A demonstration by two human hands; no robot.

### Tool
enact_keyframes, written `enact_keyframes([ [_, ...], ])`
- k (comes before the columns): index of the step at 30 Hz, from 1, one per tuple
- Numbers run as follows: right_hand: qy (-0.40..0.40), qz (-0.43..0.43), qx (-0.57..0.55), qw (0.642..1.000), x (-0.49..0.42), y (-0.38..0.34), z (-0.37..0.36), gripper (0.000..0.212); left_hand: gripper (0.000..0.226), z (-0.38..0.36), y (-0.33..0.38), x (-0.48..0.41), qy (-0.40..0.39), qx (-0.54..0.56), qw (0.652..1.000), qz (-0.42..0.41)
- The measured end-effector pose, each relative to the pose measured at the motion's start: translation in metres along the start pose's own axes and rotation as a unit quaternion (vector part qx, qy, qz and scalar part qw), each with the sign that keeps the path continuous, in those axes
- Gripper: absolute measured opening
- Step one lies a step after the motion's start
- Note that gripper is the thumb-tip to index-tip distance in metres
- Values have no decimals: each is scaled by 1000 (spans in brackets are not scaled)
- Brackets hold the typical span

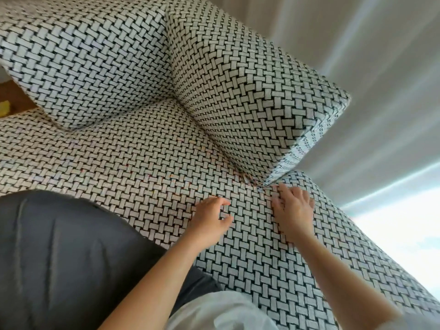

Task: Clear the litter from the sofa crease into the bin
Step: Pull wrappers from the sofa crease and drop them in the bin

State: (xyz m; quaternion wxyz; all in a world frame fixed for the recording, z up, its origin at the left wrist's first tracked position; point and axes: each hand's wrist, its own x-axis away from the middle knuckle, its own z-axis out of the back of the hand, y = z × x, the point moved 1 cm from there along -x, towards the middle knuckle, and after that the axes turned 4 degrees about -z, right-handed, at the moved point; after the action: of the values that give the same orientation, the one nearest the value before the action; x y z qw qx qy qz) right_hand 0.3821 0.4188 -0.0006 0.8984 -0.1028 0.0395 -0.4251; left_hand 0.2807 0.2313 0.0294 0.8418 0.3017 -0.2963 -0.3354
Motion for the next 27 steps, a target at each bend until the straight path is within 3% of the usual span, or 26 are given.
enact_keyframes([
  [7,-34,-18,71,997,-36,-6,-1,44,69,-12,11,-35,43,-112,991,-55],
  [17,-29,2,70,997,-46,-10,-6,38,55,-12,30,-106,58,-289,953,-75],
  [22,-13,20,48,999,-49,-8,-11,41,53,-12,33,-125,-15,-429,900,-72],
  [27,3,31,24,999,-50,-7,-14,38,46,-11,25,-122,36,-421,897,-129],
])
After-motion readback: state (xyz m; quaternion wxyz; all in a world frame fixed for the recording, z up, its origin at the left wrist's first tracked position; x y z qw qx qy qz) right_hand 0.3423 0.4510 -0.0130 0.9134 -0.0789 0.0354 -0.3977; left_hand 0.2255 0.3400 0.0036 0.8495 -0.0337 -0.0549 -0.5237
